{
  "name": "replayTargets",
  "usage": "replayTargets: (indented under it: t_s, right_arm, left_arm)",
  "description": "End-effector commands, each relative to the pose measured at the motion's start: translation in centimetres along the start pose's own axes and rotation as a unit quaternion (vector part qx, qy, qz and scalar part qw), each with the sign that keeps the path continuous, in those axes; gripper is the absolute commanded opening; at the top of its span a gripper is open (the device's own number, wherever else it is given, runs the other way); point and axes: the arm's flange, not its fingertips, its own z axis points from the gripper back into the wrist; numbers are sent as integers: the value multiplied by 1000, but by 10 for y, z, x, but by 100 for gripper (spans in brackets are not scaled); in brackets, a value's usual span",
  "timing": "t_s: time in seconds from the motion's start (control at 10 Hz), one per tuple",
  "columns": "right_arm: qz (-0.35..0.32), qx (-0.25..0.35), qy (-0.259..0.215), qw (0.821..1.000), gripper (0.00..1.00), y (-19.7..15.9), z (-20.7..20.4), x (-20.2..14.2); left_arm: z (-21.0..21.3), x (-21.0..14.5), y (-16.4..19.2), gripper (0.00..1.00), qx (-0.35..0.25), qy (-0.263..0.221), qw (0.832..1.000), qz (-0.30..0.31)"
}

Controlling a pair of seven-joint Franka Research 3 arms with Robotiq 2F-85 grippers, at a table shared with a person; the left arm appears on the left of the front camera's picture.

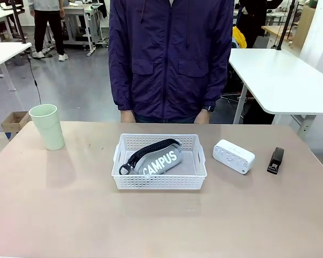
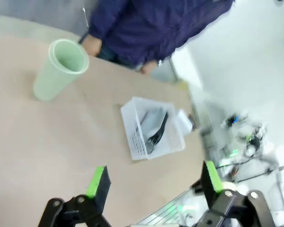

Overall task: Efficiently arrange items inside the basket to fit them all.
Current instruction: Pick up the Digital clock and place it inside the Organizing basket.

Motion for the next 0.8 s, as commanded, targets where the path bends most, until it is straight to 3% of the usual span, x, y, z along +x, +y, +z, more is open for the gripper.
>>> replayTargets:
  t_s: [0.0, 0.3, 0.5, 0.6, 0.7]
  right_arm:
    - [-47, 57, -40, 996, 100, -61, -2, -37]
    - [-105, 80, -56, 990, 100, -121, -3, -55]
    - [-128, 79, -66, 986, 100, -130, -8, -57]
    - [-143, 71, -71, 985, 100, -131, -8, -56]
    - [-133, 69, -60, 987, 100, -134, 4, -58]
  left_arm:
    - [6, -67, 76, 100, -60, -47, 995, 60]
    - [8, -87, 134, 100, -98, -70, 984, 131]
    - [-5, -88, 133, 100, -104, -76, 982, 140]
    - [-6, -85, 132, 100, -81, -84, 982, 149]
    - [26, -77, 152, 100, -95, -78, 981, 151]
